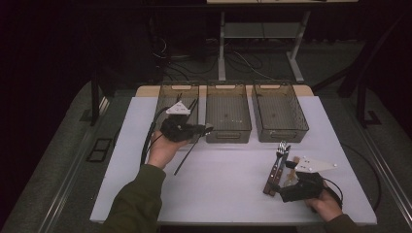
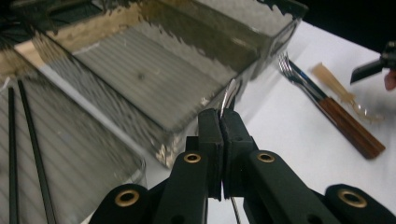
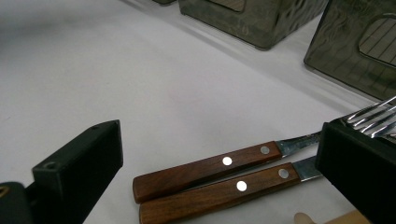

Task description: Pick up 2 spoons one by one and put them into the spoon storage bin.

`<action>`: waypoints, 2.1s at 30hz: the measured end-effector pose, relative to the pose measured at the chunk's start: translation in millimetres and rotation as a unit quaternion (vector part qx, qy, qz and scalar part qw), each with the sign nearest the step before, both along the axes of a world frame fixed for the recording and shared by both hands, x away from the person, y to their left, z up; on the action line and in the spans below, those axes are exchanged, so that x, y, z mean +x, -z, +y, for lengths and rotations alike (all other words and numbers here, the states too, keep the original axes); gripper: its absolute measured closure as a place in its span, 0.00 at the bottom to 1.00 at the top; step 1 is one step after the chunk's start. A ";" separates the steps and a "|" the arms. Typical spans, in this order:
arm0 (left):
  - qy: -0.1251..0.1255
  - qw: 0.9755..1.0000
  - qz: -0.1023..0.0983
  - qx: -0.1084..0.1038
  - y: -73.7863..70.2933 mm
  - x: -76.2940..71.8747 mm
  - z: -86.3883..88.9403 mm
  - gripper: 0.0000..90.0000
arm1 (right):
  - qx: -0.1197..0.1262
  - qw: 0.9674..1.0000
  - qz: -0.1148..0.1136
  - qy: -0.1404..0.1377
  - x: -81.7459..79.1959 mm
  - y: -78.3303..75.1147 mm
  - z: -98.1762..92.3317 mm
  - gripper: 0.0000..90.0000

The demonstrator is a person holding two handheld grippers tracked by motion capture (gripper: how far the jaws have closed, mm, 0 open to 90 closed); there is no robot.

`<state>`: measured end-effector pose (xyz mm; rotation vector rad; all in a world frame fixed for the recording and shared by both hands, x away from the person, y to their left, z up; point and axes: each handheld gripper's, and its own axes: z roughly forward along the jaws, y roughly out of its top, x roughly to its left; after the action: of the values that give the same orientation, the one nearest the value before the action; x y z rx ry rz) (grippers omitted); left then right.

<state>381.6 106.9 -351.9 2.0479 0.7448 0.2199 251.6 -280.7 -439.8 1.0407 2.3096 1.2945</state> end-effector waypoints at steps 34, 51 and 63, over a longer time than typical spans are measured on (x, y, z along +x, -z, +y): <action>-0.052 0.996 -0.049 0.055 -36.0 118.8 -85.1 0.99 | 0.028 1.000 -0.002 -0.003 -1.4 -4.0 -2.8 0.01; -0.051 0.994 -0.040 0.086 -2.8 133.6 -114.2 0.95 | 0.033 0.999 -0.001 -0.007 -1.6 -4.7 -2.5 0.01; -0.029 0.997 -0.031 0.067 -1.4 108.7 -104.7 0.49 | 0.030 1.000 -0.002 -0.007 -1.1 -4.1 -1.6 0.01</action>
<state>490.3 2.1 -350.5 2.1374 0.7702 0.3733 250.5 -282.3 -435.7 1.0419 2.2926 1.3770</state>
